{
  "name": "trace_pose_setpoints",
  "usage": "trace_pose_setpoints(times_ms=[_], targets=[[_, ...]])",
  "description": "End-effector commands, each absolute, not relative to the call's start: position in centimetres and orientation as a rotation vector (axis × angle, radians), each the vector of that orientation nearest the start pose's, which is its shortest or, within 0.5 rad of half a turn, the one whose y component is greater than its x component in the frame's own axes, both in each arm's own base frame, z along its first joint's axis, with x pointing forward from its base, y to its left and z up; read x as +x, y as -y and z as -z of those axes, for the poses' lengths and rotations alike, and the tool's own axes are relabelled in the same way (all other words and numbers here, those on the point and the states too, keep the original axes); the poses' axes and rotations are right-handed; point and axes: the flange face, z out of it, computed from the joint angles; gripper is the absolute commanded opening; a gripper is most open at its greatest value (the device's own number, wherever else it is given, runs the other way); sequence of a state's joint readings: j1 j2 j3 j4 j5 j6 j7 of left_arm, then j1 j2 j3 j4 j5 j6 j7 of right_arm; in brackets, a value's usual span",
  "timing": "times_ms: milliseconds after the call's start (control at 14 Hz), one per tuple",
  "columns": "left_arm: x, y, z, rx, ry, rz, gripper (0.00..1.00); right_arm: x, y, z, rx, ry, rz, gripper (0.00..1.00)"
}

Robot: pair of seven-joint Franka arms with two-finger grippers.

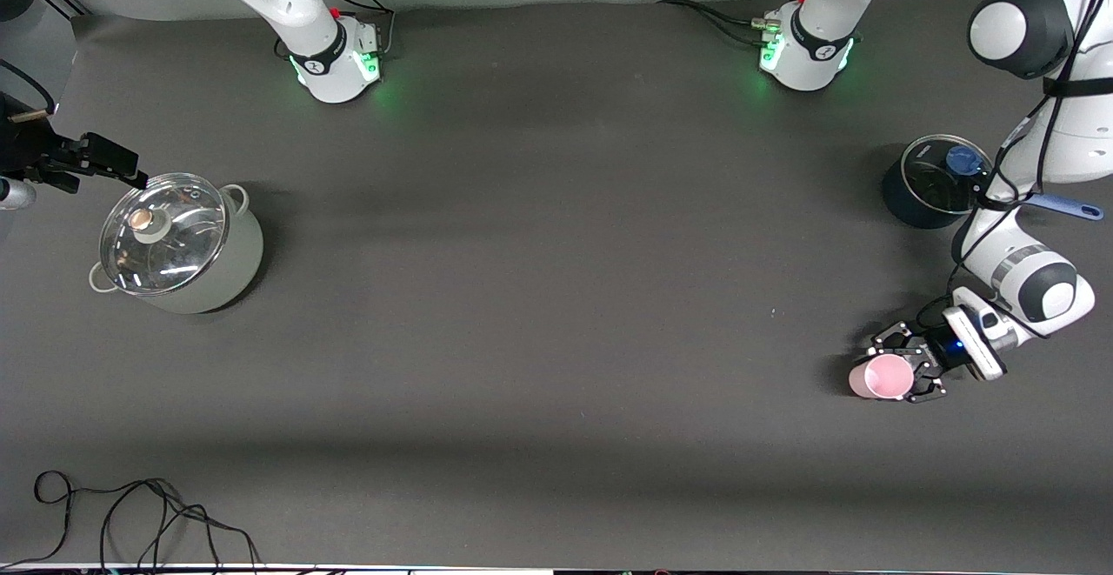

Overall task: Transfer pink cup from left to right arm
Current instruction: 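Lift the pink cup with the left gripper toward the table middle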

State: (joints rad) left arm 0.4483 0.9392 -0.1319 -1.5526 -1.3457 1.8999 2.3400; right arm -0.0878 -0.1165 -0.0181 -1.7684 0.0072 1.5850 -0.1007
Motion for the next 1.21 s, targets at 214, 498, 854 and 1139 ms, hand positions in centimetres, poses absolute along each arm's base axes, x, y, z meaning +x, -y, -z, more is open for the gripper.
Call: trace_pose_setpoints(times_ms=[214, 498, 854, 1139], targets=[[66.9, -3.2, -21.6, 1.847, 0.991, -1.223, 0.16, 50.8, 5.2, -59.7, -3.141, 0.008, -0.114, 1.0], [65.3, 7.2, -28.8, 1.816, 1.005, -1.275, 0.08, 50.8, 5.2, -59.7, -3.141, 0.006, -0.114, 1.0], [59.9, 20.1, -37.0, 1.82, 1.054, -1.309, 0.1, 50.8, 5.3, -59.9, -3.141, -0.013, -0.109, 1.0], [53.7, 30.1, -41.5, 1.898, 1.039, -1.3, 0.09, 51.1, 5.2, -60.6, -3.128, -0.06, -0.076, 0.94]])
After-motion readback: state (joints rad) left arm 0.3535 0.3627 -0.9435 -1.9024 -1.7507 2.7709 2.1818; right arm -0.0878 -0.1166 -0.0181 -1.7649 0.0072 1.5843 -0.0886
